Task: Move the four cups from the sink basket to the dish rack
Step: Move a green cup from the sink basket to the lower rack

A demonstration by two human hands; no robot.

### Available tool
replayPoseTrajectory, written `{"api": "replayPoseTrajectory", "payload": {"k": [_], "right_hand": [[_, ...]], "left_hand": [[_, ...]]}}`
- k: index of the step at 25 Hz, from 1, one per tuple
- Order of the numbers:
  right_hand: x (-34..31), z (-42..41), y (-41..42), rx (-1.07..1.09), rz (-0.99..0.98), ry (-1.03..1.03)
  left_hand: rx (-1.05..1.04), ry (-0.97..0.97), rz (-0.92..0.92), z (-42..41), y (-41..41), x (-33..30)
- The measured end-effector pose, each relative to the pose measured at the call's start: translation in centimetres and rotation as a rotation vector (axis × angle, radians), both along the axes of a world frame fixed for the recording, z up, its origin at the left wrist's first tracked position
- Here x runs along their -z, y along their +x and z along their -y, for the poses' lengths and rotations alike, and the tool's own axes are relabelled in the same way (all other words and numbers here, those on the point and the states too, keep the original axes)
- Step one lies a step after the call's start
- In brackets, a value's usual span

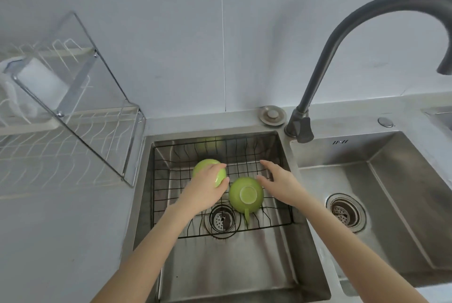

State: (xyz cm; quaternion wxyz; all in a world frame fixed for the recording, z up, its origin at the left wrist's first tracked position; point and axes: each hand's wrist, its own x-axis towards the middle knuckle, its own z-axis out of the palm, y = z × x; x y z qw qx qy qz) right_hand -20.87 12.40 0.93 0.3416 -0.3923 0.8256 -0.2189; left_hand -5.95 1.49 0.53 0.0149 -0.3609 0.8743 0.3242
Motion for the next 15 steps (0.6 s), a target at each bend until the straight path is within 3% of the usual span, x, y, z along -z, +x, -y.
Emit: {"api": "replayPoseTrajectory", "payload": {"k": [9,15], "right_hand": [[7.0,1.2,-1.0,0.164,0.198,0.159],[10.6,2.4,-1.0,0.302,0.321,0.187]], "left_hand": [[-0.250,0.423,-0.001,-0.1,-2.9,7.9],[-0.376,0.577,0.076,0.5,-4.2,12.5]]}}
